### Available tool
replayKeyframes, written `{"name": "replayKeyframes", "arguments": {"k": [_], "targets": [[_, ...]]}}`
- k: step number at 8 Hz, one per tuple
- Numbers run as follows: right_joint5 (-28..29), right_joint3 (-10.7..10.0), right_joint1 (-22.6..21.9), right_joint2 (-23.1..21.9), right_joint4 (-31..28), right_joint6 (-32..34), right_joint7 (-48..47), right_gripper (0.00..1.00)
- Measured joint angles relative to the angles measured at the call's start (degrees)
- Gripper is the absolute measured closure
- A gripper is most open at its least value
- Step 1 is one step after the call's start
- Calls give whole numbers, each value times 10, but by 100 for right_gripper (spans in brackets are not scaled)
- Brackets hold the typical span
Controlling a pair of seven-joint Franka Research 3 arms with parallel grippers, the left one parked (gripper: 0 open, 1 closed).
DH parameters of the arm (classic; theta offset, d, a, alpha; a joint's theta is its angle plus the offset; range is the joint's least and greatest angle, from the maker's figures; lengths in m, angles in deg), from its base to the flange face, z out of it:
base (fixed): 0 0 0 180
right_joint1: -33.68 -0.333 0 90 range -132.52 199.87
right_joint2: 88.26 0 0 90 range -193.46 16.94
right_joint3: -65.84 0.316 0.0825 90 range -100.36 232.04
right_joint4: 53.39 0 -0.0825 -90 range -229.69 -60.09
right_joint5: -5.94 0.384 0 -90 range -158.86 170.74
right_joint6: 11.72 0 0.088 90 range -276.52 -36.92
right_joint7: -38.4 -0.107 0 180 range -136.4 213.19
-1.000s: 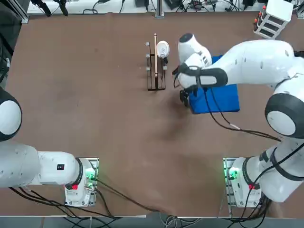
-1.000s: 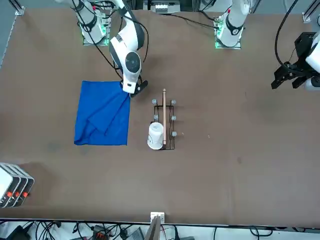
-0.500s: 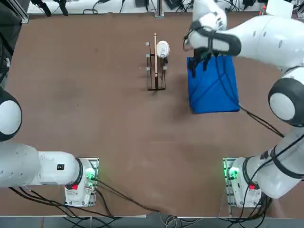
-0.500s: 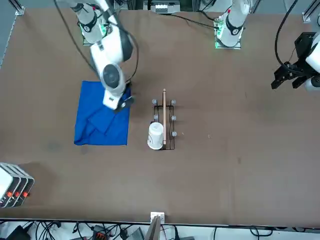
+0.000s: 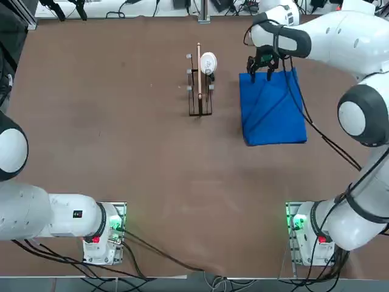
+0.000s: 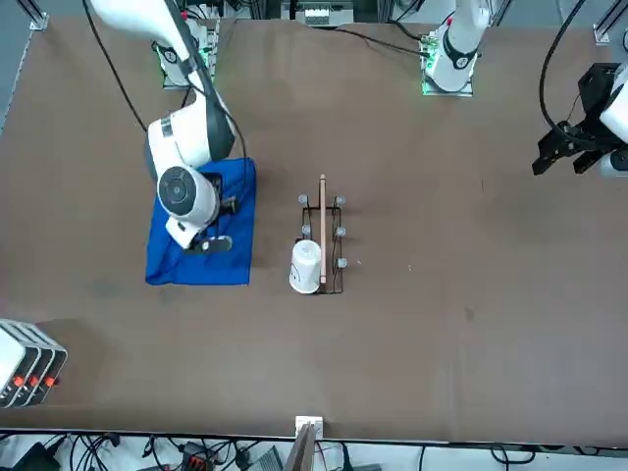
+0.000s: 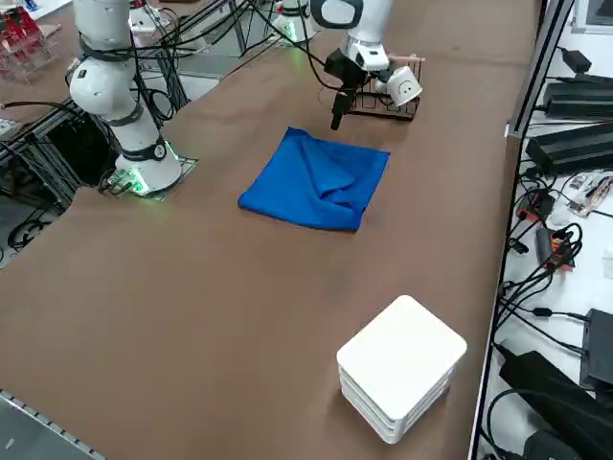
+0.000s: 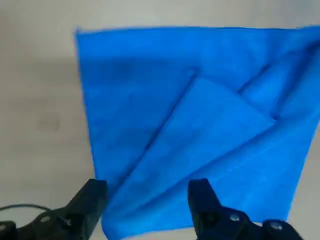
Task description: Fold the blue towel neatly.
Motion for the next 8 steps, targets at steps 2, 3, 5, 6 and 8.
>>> {"name": "replayKeyframes", "arguments": {"k": [2,3,5,6,8], "targets": [[-2,-3,20,15,-4,-44,-163,4],[-7,-6,23,26,-10,-63,-234,7],[-10,-24,23,37,-20,-84,-339,14],[-10,-35,25,37,-25,-99,-380,16],[-10,-45,30,40,-44,-149,-436,20]]}}
